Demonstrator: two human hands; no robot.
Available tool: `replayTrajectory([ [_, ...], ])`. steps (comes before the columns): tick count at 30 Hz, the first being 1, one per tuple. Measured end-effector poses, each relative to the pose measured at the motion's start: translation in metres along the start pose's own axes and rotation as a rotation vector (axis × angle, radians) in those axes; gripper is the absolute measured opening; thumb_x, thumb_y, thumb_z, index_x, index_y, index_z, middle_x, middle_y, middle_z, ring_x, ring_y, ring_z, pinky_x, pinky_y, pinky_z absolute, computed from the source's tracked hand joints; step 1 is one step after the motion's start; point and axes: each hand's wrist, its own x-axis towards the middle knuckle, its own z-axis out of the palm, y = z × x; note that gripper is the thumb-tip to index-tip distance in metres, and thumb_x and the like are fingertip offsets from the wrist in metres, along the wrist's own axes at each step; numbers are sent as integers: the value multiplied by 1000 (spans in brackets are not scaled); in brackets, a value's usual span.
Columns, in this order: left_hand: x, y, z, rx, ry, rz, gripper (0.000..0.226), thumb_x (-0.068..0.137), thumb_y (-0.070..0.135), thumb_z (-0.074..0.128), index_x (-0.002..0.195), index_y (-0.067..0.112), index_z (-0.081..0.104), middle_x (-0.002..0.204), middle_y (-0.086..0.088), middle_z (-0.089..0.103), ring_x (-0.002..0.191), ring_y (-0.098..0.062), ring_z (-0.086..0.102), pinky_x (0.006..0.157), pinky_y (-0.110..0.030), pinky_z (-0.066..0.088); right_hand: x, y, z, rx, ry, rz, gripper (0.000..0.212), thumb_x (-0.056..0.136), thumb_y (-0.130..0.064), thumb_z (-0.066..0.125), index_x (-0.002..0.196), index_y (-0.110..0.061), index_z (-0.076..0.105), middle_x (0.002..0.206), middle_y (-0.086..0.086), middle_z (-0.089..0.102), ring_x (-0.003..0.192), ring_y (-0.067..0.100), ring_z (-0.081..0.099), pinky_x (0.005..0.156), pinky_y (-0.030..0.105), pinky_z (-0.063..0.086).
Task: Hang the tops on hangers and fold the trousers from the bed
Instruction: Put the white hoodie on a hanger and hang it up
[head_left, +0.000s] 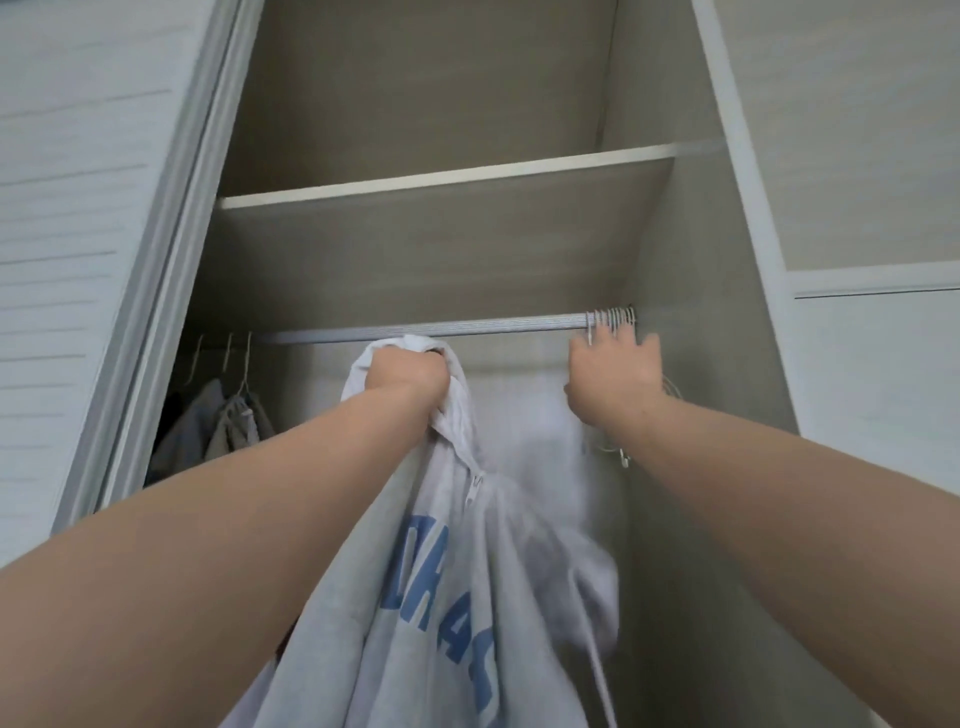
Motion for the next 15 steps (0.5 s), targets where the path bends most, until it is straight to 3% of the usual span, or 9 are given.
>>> replayTrajectory([
  [4, 9, -16, -1, 1, 36, -25, 42, 100, 31, 58, 131, 3, 58, 125, -16, 65, 115, -35, 61, 96, -38, 49, 6, -6, 27, -58, -112, 111, 47, 94, -33, 51, 138, -17, 45, 137, 12, 50, 124, 32, 46, 91, 40, 37],
  [9, 23, -21, -8, -19, 53, -41, 36, 102, 31, 54, 127, 4, 58, 109, -13, 64, 106, -32, 60, 97, -38, 49, 16, -4, 47, -208, -16, 65, 41, 95, -22, 51, 135, -15, 48, 130, 11, 53, 117, 31, 52, 91, 36, 39],
  [12, 29, -24, -11, -21, 57, -28, 39, 100, 26, 57, 131, 3, 55, 123, -16, 64, 116, -35, 60, 104, -43, 48, 22, 3, 54, -249, 13, 57, 38, 98, -17, 44, 135, -16, 48, 130, 11, 52, 115, 31, 51, 92, 36, 40],
  [15, 29, -26, -9, -32, 49, -16, 40, 100, 26, 58, 131, 3, 54, 124, -16, 64, 116, -35, 61, 104, -45, 49, 27, 16, 61, -281, 42, 58, 37, 99, -13, 38, 134, -16, 51, 129, 10, 53, 115, 31, 51, 93, 35, 40],
])
